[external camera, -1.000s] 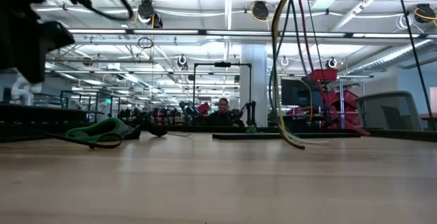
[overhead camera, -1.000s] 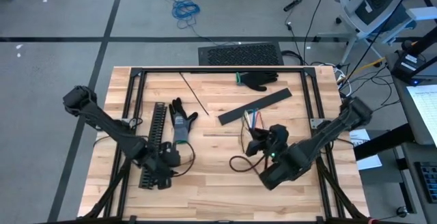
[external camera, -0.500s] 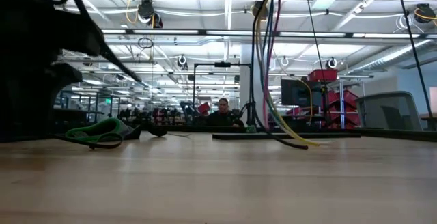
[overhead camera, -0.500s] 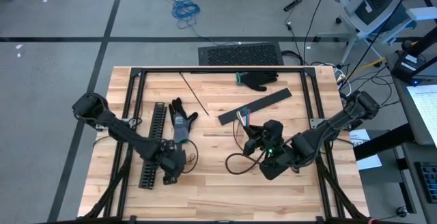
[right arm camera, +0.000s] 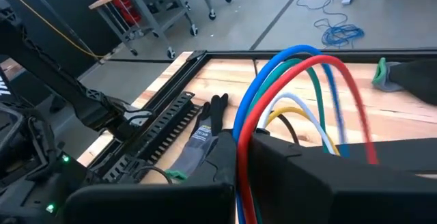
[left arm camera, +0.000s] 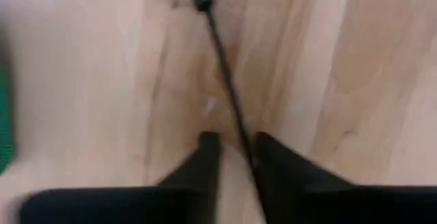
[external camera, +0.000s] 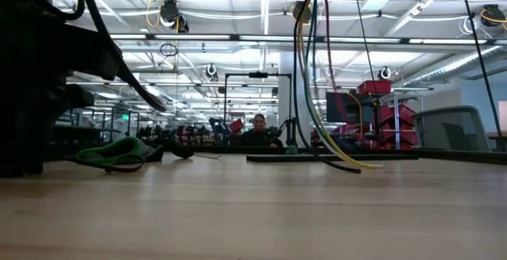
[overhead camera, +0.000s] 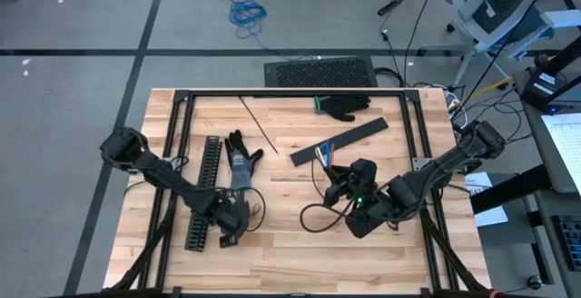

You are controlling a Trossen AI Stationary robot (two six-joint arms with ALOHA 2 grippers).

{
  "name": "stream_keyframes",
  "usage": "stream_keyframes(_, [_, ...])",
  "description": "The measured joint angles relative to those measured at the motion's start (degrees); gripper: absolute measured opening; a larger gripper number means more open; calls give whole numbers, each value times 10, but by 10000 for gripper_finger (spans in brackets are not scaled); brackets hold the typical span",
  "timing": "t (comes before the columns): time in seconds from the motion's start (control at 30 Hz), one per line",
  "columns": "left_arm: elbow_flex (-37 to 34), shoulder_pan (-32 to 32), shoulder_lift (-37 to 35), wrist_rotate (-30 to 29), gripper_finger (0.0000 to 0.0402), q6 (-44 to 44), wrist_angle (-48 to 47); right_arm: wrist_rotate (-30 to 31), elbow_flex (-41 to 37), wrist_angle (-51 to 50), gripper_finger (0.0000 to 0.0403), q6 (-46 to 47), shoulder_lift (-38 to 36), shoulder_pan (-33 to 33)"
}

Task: Ziptie cables
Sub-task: Wrap the cable wires with the black zip tie

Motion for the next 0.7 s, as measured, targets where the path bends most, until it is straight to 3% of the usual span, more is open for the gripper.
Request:
stream_keyframes(0.07, [0,0,0,1,19,-1,3,0,0,-1,11,-2,-2,0])
stream_keyframes(0.17, [0,0,0,-9,4,2,-5,0,0,-1,11,-19,-11,0])
stream_keyframes(0.37, [23,1,-7,-15,1,5,-39,2,0,2,11,-62,-25,0])
stream_keyframes(0.53, [88,2,-5,-48,1,85,-116,6,0,13,11,-65,-18,0])
stream_keyframes(0.7, [147,9,-8,-93,0,170,-121,7,0,16,11,-26,5,-8])
